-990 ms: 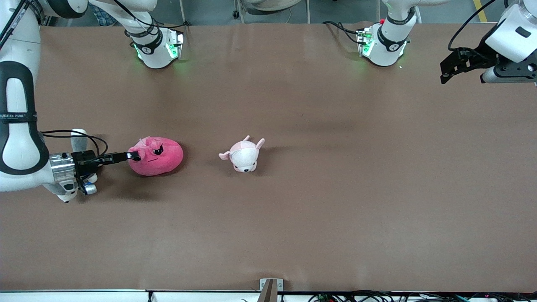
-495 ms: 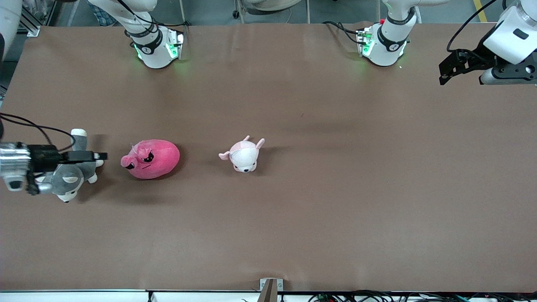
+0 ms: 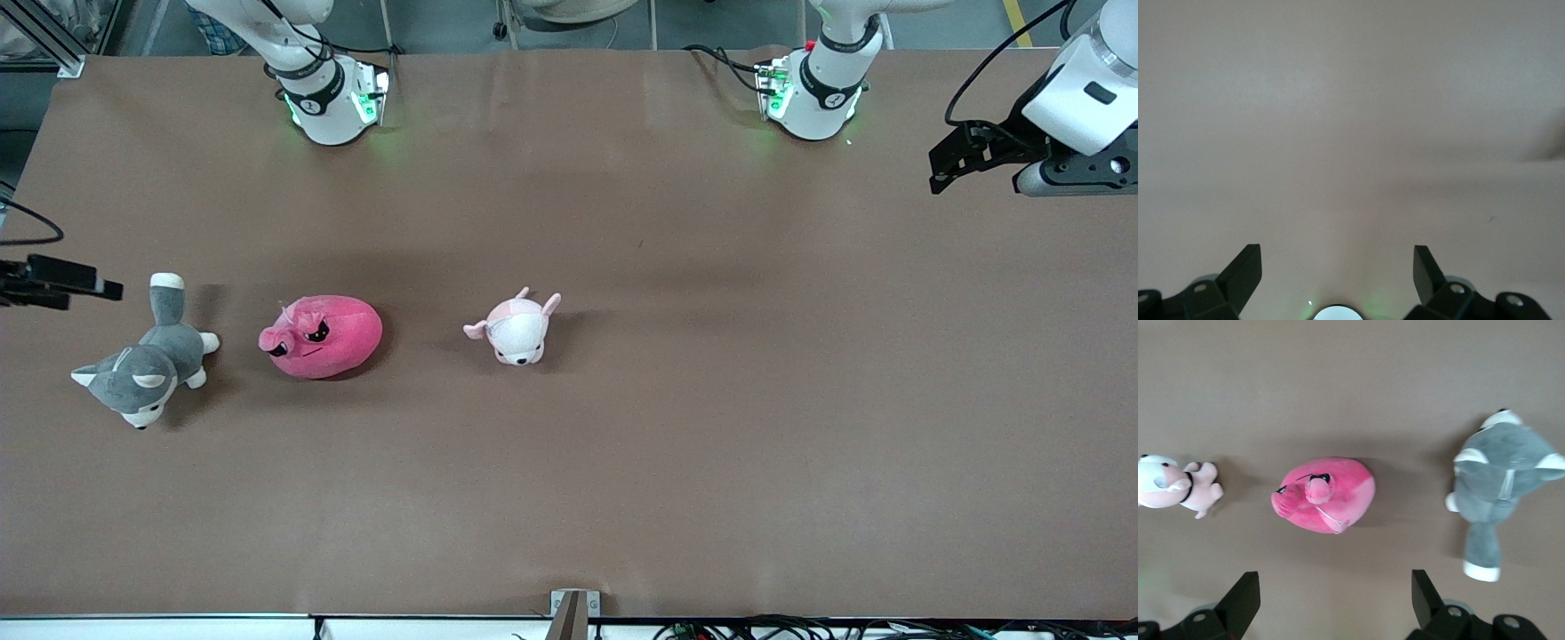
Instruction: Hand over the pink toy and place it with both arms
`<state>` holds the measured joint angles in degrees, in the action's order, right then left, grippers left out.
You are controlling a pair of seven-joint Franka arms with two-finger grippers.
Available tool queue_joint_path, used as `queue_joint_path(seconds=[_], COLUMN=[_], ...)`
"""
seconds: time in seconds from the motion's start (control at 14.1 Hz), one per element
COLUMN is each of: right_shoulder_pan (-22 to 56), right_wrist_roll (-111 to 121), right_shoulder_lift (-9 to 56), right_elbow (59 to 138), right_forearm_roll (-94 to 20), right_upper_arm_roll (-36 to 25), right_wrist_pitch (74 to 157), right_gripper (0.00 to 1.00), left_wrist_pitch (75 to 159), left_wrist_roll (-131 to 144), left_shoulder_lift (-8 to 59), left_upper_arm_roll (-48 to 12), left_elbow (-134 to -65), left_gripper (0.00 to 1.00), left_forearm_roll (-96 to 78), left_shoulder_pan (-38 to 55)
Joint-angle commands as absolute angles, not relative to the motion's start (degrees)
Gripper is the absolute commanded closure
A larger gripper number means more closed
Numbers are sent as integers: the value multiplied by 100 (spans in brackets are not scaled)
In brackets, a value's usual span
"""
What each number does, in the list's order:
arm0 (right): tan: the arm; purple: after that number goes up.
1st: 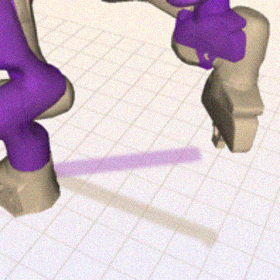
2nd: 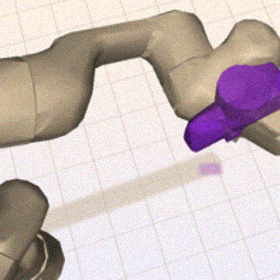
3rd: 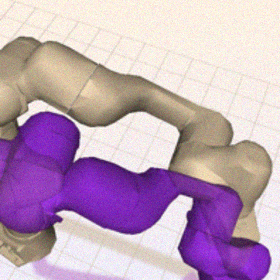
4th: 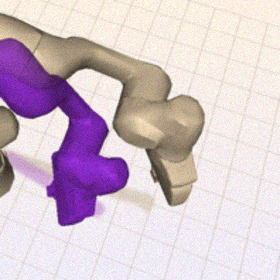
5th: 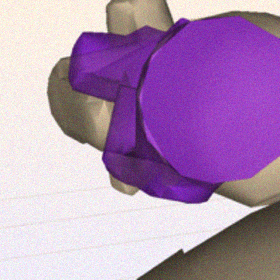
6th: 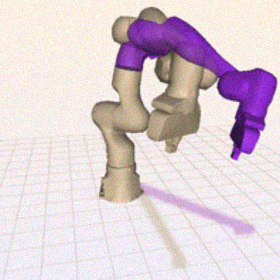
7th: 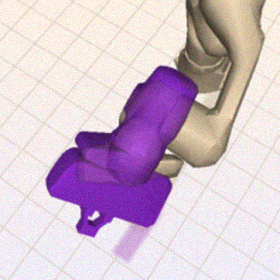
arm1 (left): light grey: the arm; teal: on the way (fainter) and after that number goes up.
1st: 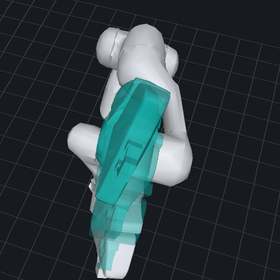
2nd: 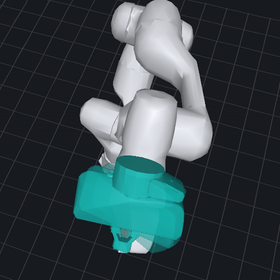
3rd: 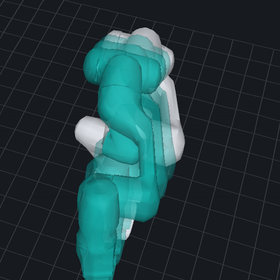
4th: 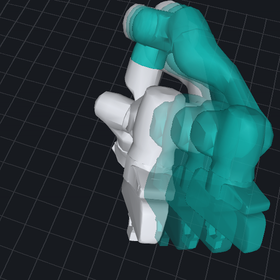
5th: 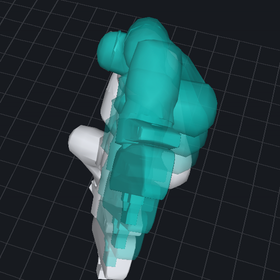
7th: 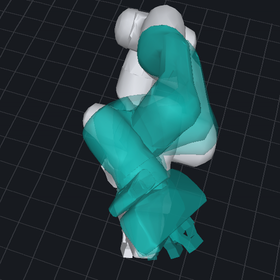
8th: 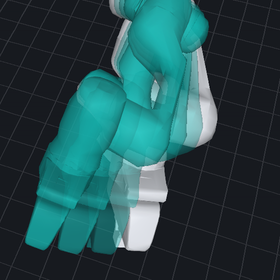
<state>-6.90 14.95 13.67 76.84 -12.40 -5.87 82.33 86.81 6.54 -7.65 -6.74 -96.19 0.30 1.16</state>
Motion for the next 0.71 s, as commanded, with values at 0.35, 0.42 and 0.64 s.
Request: queue_joint_path(seconds=[0.35,0.42,0.64], right_shoulder_pan=[-185,-176,-53], right_wrist_roll=[334,308,-314], right_shoulder_lift=[809,756,607], right_elbow=[7910,8006,8086], right_forearm_roll=[-317,-195,-132], right_upper_arm_roll=[-562,-562,-545], right_wrist_pitch=[8718,8806,8833], right_gripper=[0,0,0], left_wrist_pitch=[8886,8886,8886], left_wrist_roll=[589,589,589], left_shoulder_lift=[-694,-694,-694], left_upper_arm_roll=[-686,-686,-686], left_elbow=[-9615,-9615,-9606], left_gripper=[0,0,0], left_forearm_roll=[-44,-44,-44], left_shoulder_pan=[79,79,79])
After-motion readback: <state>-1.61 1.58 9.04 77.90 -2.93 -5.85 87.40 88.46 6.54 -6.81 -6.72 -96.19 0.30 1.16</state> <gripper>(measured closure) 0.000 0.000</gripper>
